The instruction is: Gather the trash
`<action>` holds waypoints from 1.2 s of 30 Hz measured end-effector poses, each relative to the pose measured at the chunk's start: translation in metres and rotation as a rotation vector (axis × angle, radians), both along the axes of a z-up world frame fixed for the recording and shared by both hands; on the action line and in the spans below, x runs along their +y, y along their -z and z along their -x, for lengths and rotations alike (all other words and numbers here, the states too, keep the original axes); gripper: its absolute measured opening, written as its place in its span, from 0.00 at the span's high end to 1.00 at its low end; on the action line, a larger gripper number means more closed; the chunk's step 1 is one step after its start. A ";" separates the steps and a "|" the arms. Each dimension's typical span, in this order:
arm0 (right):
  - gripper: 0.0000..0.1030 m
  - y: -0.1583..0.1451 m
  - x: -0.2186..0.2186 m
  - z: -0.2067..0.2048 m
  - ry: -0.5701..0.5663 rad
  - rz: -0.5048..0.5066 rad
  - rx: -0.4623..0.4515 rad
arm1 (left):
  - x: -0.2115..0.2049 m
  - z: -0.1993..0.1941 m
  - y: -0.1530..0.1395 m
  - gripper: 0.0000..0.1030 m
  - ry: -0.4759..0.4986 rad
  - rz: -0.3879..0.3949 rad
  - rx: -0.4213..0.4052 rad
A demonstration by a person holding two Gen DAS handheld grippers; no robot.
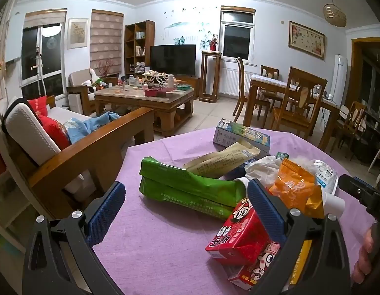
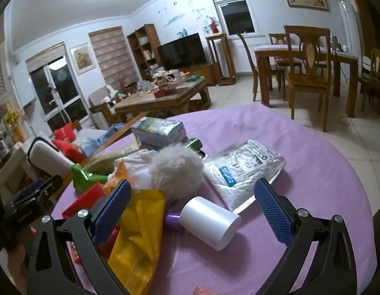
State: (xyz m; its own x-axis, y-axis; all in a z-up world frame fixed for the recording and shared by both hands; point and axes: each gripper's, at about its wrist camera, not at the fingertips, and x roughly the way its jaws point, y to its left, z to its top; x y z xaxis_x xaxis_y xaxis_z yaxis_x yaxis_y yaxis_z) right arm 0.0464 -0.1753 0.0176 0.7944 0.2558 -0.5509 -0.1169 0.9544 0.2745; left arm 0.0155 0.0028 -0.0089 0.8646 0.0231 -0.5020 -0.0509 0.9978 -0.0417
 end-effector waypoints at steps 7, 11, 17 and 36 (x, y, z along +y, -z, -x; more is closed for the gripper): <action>0.04 0.002 0.000 -0.001 0.001 0.000 0.001 | 0.000 0.000 0.000 0.05 0.000 -0.002 -0.002; 0.04 0.004 -0.001 -0.002 -0.002 0.002 -0.001 | 0.000 0.000 0.000 0.05 -0.001 -0.001 -0.002; 0.04 0.005 -0.001 -0.003 -0.001 0.002 0.000 | -0.001 0.000 0.000 0.05 0.000 -0.001 -0.001; 0.04 0.006 -0.001 -0.004 0.002 -0.002 0.001 | -0.002 -0.001 -0.001 0.05 -0.001 -0.001 0.001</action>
